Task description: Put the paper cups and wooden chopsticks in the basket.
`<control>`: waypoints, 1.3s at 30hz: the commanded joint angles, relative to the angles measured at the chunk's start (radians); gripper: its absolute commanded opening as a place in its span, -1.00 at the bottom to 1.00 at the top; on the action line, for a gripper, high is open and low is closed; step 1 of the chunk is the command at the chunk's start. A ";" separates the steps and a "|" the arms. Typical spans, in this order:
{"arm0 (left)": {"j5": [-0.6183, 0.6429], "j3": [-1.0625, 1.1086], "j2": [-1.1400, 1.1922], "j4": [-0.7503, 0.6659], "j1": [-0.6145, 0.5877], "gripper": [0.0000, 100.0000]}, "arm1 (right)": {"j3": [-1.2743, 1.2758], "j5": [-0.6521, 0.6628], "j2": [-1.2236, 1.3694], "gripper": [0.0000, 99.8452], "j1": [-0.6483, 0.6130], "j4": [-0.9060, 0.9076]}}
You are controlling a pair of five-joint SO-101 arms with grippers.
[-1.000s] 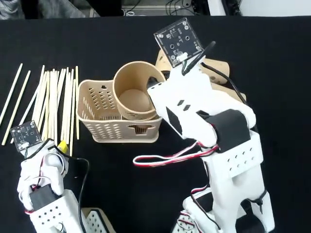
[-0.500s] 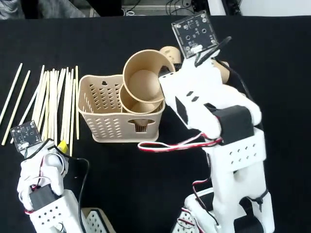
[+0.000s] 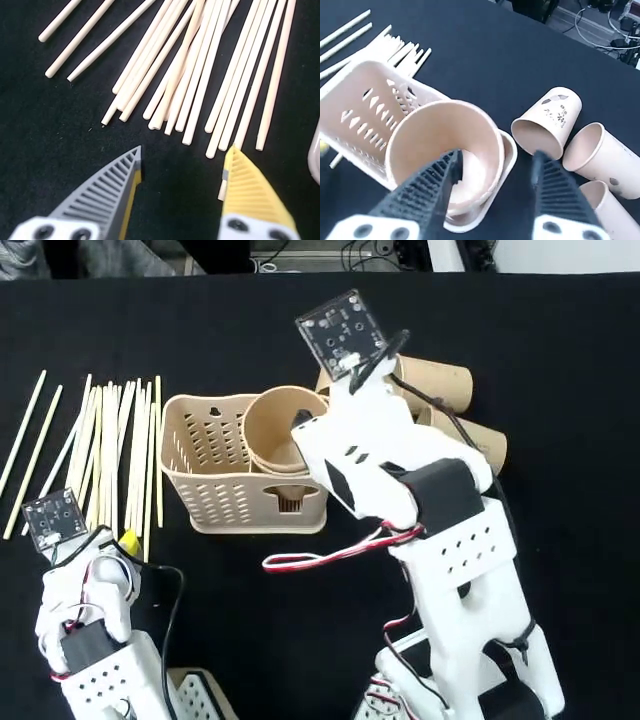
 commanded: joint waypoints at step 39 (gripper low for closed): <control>-0.009 -0.005 -0.006 -0.014 0.058 -0.48 | 0.357 0.598 0.530 -0.54 0.321 -0.764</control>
